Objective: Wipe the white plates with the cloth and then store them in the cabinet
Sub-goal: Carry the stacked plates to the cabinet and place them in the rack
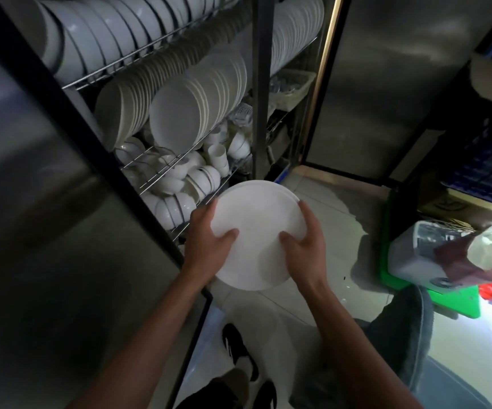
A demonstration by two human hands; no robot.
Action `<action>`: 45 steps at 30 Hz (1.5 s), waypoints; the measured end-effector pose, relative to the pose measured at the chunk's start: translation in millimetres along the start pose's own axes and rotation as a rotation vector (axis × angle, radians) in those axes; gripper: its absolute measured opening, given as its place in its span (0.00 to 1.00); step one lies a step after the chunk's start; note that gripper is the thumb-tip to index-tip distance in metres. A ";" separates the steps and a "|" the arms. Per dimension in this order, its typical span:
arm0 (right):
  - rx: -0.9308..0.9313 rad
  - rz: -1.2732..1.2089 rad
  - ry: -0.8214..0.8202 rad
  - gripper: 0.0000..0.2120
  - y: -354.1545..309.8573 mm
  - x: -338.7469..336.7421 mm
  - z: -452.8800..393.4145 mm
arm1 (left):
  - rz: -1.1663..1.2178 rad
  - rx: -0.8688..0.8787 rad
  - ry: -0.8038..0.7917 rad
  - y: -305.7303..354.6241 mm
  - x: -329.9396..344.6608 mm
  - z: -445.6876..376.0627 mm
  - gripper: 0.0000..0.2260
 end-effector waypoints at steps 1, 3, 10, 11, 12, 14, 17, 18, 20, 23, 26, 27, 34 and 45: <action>-0.003 -0.004 0.007 0.35 -3.2 2.1 -9.5 | 0.012 -0.001 -0.004 1.7 1.9 -10.4 0.35; 0.000 -0.007 0.027 0.34 -9.4 8.8 -33.2 | 0.032 0.005 -0.015 5.8 6.2 -37.4 0.36; -0.050 -0.079 0.061 0.33 -42.8 48.3 -104.0 | 0.106 -0.005 0.002 18.4 3.0 -125.2 0.35; -0.047 -0.103 0.056 0.33 -47.2 54.4 -111.2 | 0.122 -0.021 0.003 18.1 0.5 -133.2 0.34; -0.046 -0.125 0.041 0.33 -51.4 61.0 -118.0 | 0.138 -0.032 0.009 17.7 -2.7 -140.0 0.34; -0.054 -0.147 0.000 0.32 -61.4 75.3 -131.7 | 0.163 -0.039 0.034 16.0 -11.1 -152.9 0.33; -0.081 -0.157 -0.059 0.32 -76.3 100.1 -156.4 | 0.186 -0.076 0.081 8.3 -23.4 -173.9 0.32; -0.096 -0.147 -0.083 0.32 -81.3 109.7 -164.8 | 0.200 -0.092 0.094 4.1 -26.5 -180.7 0.32; -0.120 -0.137 -0.149 0.33 -91.3 130.9 -182.6 | 0.212 -0.114 0.126 -2.4 -32.4 -193.5 0.31; -0.171 -0.137 -0.259 0.33 -110.5 164.1 -209.3 | 0.218 -0.147 0.205 -10.1 -43.7 -211.9 0.31; -0.299 -0.105 -0.321 0.32 -135.6 193.6 -232.5 | 0.173 -0.203 0.288 -16.4 -55.6 -229.8 0.30; -0.325 -0.103 -0.345 0.32 -142.2 204.2 -239.8 | 0.145 -0.219 0.312 -18.1 -58.9 -235.2 0.30; -0.567 -0.090 -0.492 0.33 -173.4 266.6 -268.8 | -0.012 -0.207 0.388 -15.4 -56.7 -250.6 0.24; -0.680 -0.021 -0.588 0.33 -169.1 308.5 -281.8 | 0.265 -0.298 0.323 -26.2 -19.5 -270.7 0.22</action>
Point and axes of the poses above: each hand's wrist, its own z-axis away from the middle knuckle, its own x-axis out of the palm, y = z × x, the point moved 5 cm from there along -z, towards the middle knuckle, and after that the axes turned 2 degrees about -x, right-handed, at the moved point
